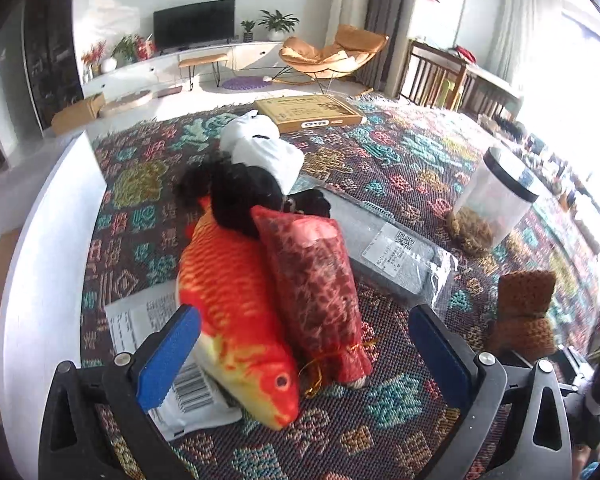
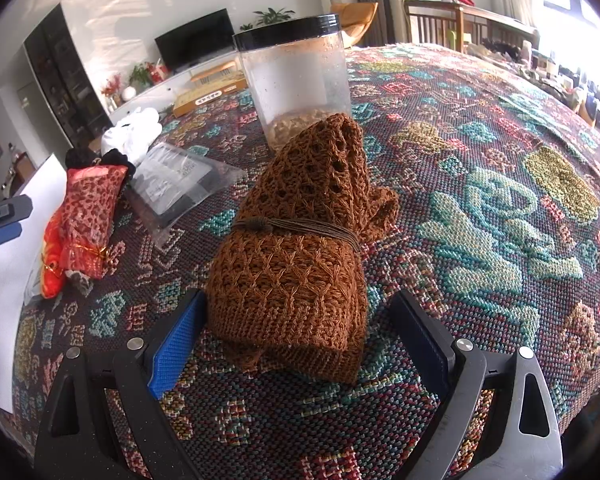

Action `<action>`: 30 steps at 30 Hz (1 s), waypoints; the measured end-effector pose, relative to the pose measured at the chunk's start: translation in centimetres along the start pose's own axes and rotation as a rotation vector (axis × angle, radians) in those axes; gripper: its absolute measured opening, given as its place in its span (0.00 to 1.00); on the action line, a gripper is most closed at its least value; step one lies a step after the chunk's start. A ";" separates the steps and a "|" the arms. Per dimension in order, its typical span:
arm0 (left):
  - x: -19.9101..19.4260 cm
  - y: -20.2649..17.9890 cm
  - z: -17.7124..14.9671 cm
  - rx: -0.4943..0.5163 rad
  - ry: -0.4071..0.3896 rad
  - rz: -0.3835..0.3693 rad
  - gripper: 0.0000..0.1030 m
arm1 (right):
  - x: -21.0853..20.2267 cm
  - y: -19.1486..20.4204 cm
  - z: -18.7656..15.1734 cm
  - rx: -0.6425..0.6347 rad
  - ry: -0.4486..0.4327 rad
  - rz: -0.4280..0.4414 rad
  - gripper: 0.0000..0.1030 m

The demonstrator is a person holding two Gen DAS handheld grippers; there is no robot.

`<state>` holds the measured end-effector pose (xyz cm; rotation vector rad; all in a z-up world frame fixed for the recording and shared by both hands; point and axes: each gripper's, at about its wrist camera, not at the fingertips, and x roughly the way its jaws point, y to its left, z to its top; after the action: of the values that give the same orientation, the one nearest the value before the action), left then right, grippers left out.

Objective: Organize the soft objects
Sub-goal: 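Grasp the red patterned pouch with the left gripper, then carry the red pouch with the left gripper while the right carries the knit hat into the box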

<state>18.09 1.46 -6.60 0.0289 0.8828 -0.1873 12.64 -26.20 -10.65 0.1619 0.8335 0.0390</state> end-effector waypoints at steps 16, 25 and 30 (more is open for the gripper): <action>1.4 -0.4 0.6 0.024 0.041 0.034 0.24 | 0.6 -0.9 5.0 0.144 0.284 0.106 0.88; -4.0 3.4 1.4 -0.056 -0.012 -0.065 0.24 | -2.4 -5.5 7.1 0.184 0.095 -0.061 0.58; -5.5 3.9 2.0 -0.087 -0.024 -0.095 0.24 | -0.9 -9.6 10.8 0.259 0.029 -0.142 0.57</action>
<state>16.93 5.90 -1.26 -0.0962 0.8681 -0.2368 19.77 -37.10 -4.37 0.3464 0.8753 -0.2010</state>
